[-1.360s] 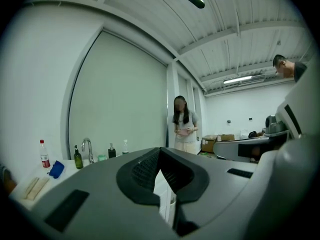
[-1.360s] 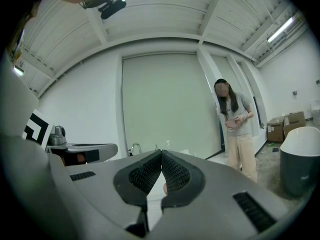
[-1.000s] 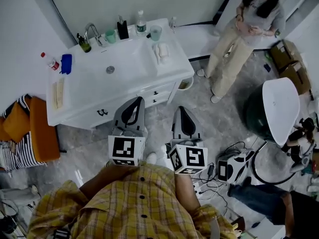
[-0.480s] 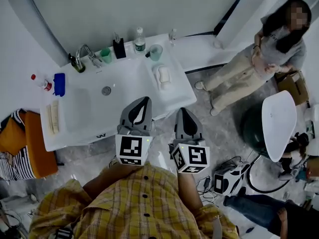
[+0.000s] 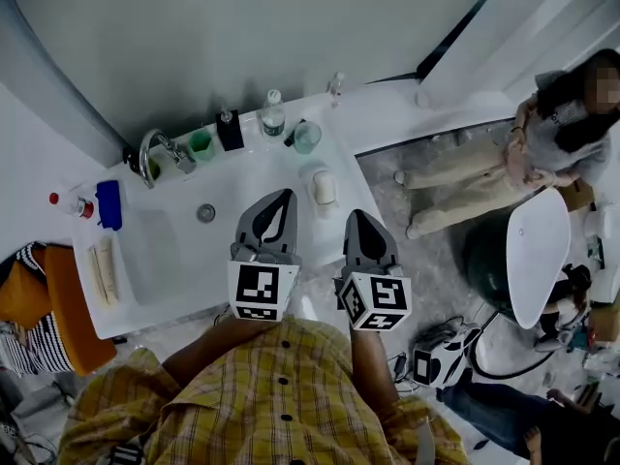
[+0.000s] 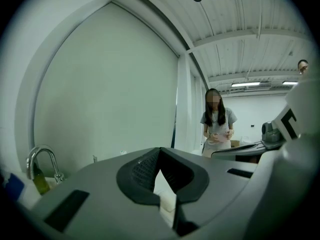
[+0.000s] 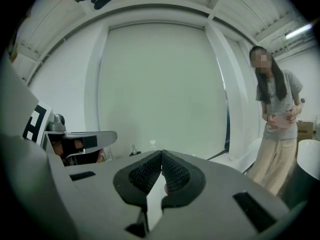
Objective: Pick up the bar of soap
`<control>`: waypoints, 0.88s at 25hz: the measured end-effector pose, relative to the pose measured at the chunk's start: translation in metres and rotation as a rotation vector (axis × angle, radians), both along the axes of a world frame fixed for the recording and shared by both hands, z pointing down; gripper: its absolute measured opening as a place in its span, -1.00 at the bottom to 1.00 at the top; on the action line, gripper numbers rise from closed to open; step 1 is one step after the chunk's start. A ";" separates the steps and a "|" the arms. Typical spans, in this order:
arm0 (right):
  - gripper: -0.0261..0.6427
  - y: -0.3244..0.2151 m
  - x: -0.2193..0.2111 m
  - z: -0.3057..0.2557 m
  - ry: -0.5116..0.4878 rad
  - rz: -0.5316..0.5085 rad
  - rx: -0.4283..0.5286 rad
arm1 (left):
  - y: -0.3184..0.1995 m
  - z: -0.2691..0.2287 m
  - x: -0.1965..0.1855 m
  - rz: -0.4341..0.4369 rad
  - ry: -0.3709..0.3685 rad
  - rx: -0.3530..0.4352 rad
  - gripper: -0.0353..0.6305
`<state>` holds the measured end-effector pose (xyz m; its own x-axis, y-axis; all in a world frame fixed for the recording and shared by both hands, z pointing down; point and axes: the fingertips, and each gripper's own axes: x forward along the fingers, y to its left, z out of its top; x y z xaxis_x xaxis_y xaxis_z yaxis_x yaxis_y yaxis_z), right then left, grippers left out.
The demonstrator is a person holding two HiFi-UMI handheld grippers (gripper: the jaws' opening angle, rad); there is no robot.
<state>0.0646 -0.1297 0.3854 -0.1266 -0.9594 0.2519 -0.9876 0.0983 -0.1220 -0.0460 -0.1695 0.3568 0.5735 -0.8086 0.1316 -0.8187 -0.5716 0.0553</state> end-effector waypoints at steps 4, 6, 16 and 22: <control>-0.87 -0.029 0.001 0.011 -0.009 0.006 -0.053 | -0.024 0.008 0.000 0.010 -0.016 -0.021 -0.87; -0.87 -0.040 -0.001 0.018 -0.007 0.002 -0.079 | -0.033 0.012 -0.002 0.010 -0.021 -0.032 -0.87; -0.87 -0.071 0.011 0.060 -0.021 -0.063 -0.230 | -0.050 0.018 0.004 -0.053 -0.028 -0.045 -0.87; -0.87 -0.087 0.013 0.095 -0.018 -0.119 -0.330 | -0.053 0.024 0.013 -0.100 -0.039 -0.054 -0.87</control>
<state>0.0774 -0.2164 0.4801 -0.2398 -0.8047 0.5431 -0.9691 0.1649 -0.1836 -0.0333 -0.2229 0.3812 0.4842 -0.8524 0.1971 -0.8734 -0.4844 0.0505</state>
